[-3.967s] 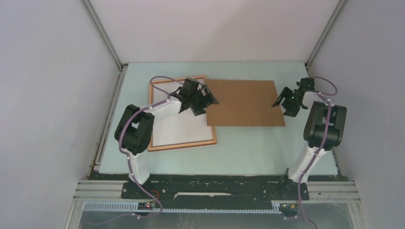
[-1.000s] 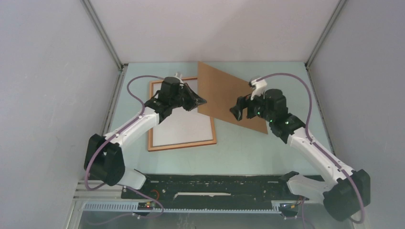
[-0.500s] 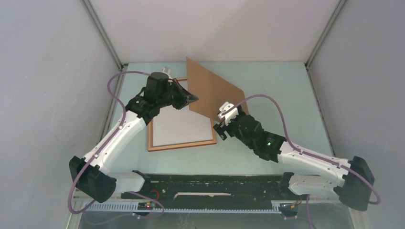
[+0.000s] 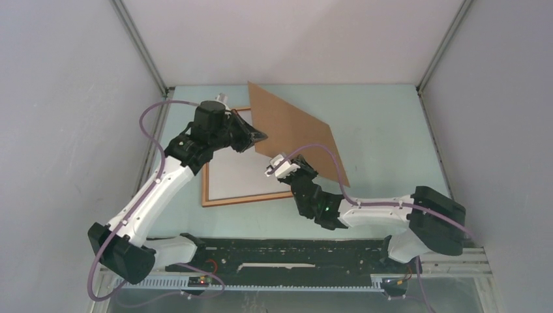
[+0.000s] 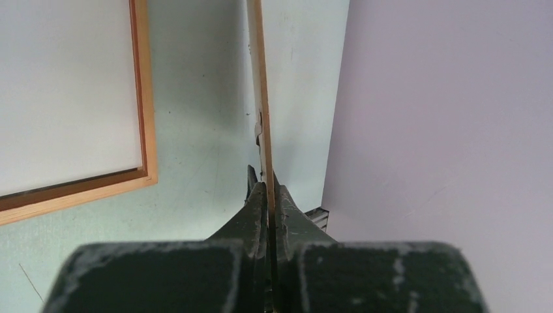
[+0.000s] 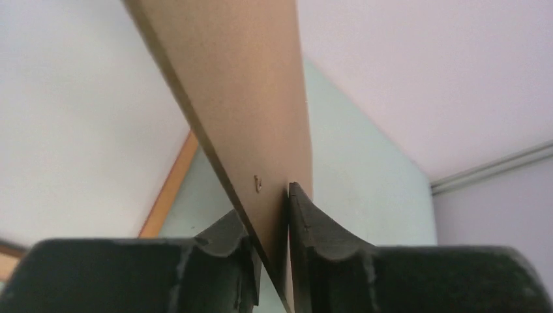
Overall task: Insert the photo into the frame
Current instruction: Turn over the photo frame item, then place the photo frame item in the photo frame.
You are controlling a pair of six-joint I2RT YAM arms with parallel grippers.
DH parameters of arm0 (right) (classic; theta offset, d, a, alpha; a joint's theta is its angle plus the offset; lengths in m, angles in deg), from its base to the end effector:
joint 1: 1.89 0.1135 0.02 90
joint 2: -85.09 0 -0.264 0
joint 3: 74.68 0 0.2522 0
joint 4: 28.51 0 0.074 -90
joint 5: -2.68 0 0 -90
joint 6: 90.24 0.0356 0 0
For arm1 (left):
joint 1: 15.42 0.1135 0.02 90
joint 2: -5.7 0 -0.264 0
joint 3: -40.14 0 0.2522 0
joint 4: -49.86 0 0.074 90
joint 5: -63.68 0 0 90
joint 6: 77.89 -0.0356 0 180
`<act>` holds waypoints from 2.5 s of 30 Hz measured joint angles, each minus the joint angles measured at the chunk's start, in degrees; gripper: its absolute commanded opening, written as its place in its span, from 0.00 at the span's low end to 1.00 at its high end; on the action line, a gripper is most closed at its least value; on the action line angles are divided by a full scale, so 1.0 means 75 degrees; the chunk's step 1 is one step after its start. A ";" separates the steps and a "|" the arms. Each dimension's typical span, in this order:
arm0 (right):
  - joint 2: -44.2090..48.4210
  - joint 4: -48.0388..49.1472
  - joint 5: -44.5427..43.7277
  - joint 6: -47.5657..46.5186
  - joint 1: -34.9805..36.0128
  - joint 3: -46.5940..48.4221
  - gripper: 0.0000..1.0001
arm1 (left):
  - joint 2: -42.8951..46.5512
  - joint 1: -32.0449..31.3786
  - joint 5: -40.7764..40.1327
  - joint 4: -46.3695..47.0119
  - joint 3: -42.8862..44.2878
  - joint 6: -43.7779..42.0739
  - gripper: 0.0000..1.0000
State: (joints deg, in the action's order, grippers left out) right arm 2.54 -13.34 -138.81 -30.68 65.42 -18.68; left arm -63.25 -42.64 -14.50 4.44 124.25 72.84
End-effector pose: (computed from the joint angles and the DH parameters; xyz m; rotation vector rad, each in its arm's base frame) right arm 0.1436 0.2712 0.2436 -0.7822 1.5137 -0.3147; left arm 0.2302 -0.1266 0.3710 -0.5312 2.2378 -1.0866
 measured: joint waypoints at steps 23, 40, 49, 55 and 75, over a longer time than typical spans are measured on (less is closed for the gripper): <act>0.3095 -0.2270 0.1087 0.0169 -0.0755 0.0892 0.00 | 0.1390 0.0659 0.0560 0.0353 0.1419 -0.1667 0.94; 0.1434 -0.6228 0.9270 0.6082 -0.5406 0.4820 0.00 | 0.3413 0.1649 -0.1757 -0.1740 0.2396 -0.4380 1.00; -0.2040 -0.6097 1.2727 0.8781 -0.5869 0.6295 0.00 | 0.3328 0.1649 -0.1967 -0.2302 0.2055 -0.5068 1.00; -0.3777 -0.5724 1.3443 0.9809 -0.5863 0.7335 0.00 | 0.3308 0.1649 -0.2049 -0.2430 0.1664 -0.5356 1.00; -0.7717 -0.5534 1.4195 1.0663 -0.5898 1.0972 0.00 | 0.2833 0.1655 -0.2486 -0.1754 0.0679 -0.6067 1.00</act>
State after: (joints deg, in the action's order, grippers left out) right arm -55.33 -54.85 -32.34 49.30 21.18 63.61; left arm -42.01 -30.23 -33.15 -8.72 129.34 27.34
